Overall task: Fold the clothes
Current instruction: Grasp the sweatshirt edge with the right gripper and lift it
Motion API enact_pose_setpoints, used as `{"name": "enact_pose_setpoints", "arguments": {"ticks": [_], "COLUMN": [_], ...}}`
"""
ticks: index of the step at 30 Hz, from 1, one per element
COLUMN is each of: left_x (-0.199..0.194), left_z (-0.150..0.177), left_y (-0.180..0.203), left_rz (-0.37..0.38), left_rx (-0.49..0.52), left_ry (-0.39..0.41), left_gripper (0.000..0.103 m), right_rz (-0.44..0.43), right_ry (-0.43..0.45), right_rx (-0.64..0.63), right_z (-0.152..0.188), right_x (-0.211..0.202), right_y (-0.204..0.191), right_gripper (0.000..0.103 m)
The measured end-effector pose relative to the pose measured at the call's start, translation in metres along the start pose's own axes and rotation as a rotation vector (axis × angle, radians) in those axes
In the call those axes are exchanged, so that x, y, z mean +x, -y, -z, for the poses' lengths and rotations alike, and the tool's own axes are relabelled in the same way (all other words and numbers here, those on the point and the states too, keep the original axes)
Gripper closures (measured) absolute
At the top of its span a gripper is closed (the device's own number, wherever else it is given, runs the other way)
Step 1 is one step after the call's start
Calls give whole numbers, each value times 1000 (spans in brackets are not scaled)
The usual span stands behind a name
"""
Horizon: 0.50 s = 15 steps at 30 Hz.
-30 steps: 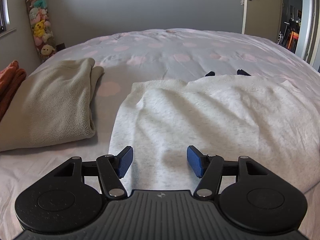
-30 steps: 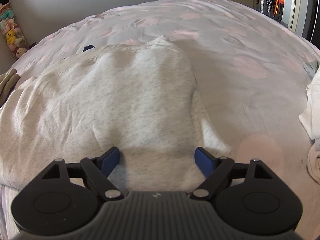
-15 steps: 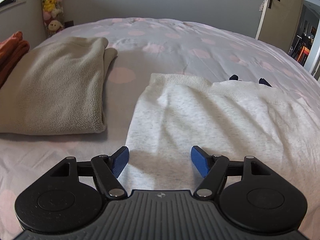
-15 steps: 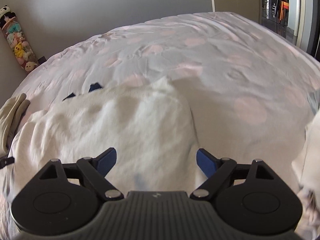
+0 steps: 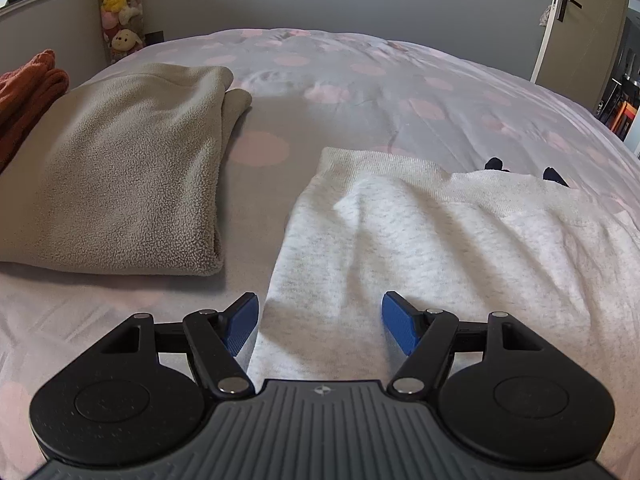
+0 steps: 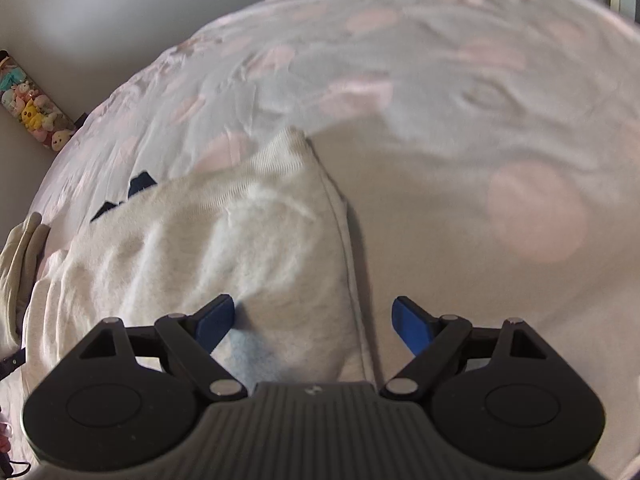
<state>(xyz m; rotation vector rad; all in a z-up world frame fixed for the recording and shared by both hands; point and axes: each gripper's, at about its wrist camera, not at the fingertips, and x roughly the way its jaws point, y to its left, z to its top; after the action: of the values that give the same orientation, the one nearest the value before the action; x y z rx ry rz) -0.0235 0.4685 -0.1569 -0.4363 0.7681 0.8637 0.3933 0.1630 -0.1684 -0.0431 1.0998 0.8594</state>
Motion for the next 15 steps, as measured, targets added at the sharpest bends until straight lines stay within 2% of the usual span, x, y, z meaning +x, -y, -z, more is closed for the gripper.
{"name": "enact_pose_setpoints", "arguments": {"ticks": [5, 8, 11, 12, 13, 15], "left_x": [4, 4, 3, 2, 2, 1], "left_z": [0, 0, -1, 0, 0, -1], "left_y": [7, 6, 5, 4, 3, 2], "left_rz": [-19, -20, -13, -8, -4, 5], "left_rx": [23, 19, 11, 8, 6, 2], "left_ry": [3, -1, -3, -4, -4, -4], "left_gripper": [36, 36, 36, 36, 36, 36], "right_rz": [18, -30, -55, -54, -52, -56], "right_ry": [-1, -17, -34, -35, -35, -28], "right_rx": [-68, -54, -41, -42, -43, -40], "right_z": [5, 6, 10, 11, 11, 10], "right_x": [16, 22, 26, 26, 27, 19], "right_y": [-15, -27, -41, -45, -49, -56], "right_gripper": [15, 34, 41, 47, 58, 70]}}
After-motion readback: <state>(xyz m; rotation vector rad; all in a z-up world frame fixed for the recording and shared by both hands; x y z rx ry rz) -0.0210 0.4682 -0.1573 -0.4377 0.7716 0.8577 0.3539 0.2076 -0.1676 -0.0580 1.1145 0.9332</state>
